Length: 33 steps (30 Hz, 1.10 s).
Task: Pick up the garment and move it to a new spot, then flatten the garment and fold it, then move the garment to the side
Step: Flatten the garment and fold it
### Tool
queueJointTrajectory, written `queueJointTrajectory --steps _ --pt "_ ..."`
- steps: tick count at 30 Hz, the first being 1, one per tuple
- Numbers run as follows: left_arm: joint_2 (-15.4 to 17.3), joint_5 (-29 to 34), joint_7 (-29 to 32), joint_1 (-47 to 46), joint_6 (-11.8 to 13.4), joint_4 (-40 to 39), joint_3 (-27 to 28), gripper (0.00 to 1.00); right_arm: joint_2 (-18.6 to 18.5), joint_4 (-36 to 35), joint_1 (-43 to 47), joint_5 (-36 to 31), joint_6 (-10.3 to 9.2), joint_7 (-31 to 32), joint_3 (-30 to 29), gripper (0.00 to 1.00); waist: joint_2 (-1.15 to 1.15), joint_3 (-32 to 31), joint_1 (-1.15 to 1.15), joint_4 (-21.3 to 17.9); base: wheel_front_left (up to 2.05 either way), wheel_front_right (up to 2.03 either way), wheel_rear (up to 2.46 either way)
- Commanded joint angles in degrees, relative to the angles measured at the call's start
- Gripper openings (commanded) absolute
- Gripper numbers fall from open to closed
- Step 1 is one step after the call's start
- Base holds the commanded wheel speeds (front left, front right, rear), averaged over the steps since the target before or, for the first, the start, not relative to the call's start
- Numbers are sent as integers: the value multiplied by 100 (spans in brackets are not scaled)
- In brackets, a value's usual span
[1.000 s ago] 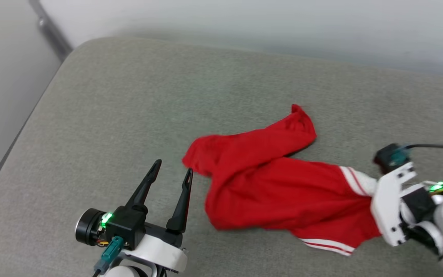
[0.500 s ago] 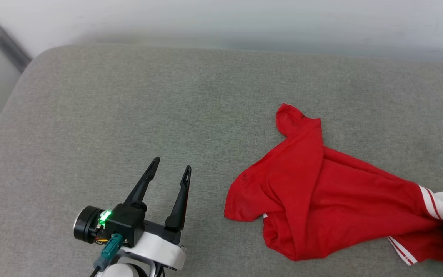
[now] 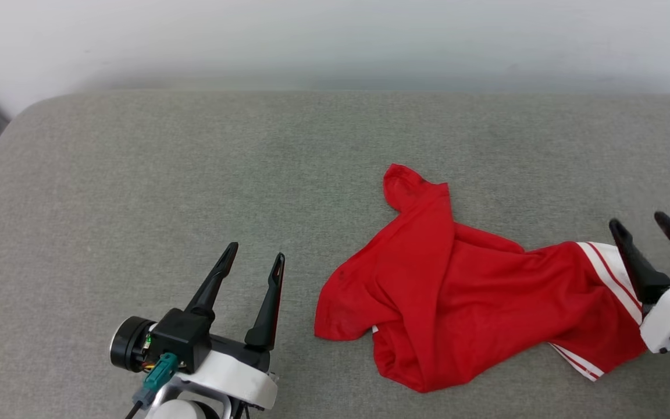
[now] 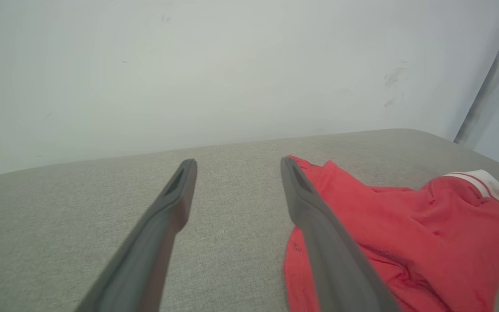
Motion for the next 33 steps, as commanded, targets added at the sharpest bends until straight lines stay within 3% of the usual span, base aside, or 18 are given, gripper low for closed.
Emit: queueJointTrajectory --steps 1,5,9,12,17,19,23,29,30,33 --pt "19 -37 -15 37 -26 10 15 100 124 -198 123 -18 -3 -339 -81 100 0 -37 0 -91 0 0 0" --pt "2 -197 -5 18 -65 96 -109 100 497 -532 440 -58 -2 -1235 -248 100 0 1 0 -219 0 0 0" --pt "146 -388 431 -217 -113 118 -452 100 824 -675 669 72 -2 -1854 -467 100 0 116 0 -320 0 0 0" --pt "286 -556 1280 -484 -129 175 -728 100 879 -737 798 83 -1 -2055 -552 100 0 258 0 -384 0 0 0" --pt "551 -861 3474 -973 -133 253 -1190 100 798 -684 771 -27 -2 -2101 -555 100 0 499 0 -569 0 0 0" --pt "619 -912 4043 -1162 -121 153 -1256 100 804 -660 703 -15 -1 -2140 -523 100 0 602 0 -638 0 0 0" --pt "732 -751 4668 -1381 25 129 -1325 100 784 -615 640 69 -2 -2207 -437 100 0 801 0 -759 0 0 0" --pt "832 -669 5066 -1463 99 483 -1407 100 706 -455 552 70 -2 -2273 -276 100 0 1045 0 -885 0 0 0" --pt "827 -730 5158 -1423 88 561 -1427 0 683 -422 546 52 -2 -2269 -242 100 0 1070 0 -895 0 0 0" --pt "860 -801 5128 -1420 15 541 -1517 0 624 -334 512 13 -2 -2260 -131 100 0 1115 0 -906 0 0 0"
